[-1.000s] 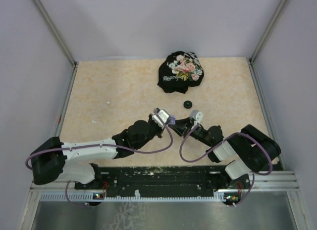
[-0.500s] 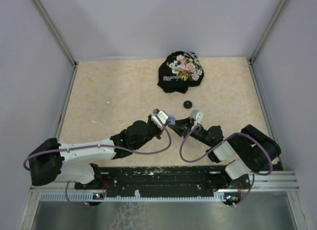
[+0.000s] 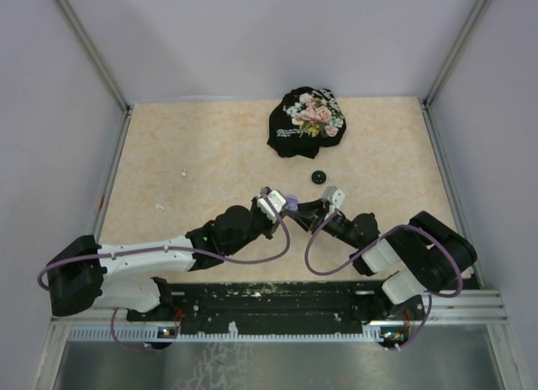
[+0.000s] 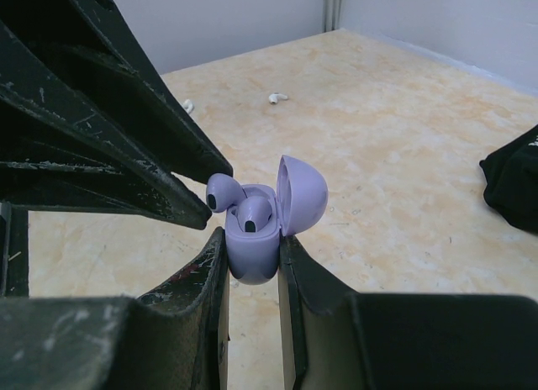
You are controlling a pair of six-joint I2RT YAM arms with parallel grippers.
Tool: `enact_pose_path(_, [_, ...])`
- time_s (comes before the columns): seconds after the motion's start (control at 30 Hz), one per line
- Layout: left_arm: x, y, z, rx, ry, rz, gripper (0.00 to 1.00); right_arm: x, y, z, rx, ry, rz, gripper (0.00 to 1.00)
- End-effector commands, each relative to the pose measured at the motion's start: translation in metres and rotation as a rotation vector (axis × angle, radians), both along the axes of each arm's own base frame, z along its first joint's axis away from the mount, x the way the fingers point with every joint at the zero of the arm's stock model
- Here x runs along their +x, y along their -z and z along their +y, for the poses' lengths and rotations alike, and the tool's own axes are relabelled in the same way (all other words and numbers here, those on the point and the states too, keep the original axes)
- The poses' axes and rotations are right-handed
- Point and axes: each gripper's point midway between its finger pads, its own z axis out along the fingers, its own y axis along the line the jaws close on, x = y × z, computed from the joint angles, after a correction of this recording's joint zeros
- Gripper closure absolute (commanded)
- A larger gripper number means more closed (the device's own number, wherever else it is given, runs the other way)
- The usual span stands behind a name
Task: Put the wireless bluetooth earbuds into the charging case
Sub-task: Place the earbud in the charging case.
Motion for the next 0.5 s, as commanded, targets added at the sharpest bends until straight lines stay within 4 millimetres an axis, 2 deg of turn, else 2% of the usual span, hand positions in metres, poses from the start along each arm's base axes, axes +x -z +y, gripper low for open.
enact_pose_path(0.0, [-0.005,-0.003,-0.001,-0.016,0.013,0.007,0.69,-0.003,-0.052,-0.001,0.123,-0.002,-0.159,1.00])
enact_pose_path(0.2, [-0.002,-0.007,0.000,-0.030,-0.017,0.020,0.63,-0.003,-0.051,-0.001,0.122,-0.001,-0.159,1.00])
enact_pose_path(0.47, [-0.006,-0.026,0.013,-0.145,-0.093,0.129,0.49,-0.002,-0.051,-0.001,0.123,0.001,-0.157,1.00])
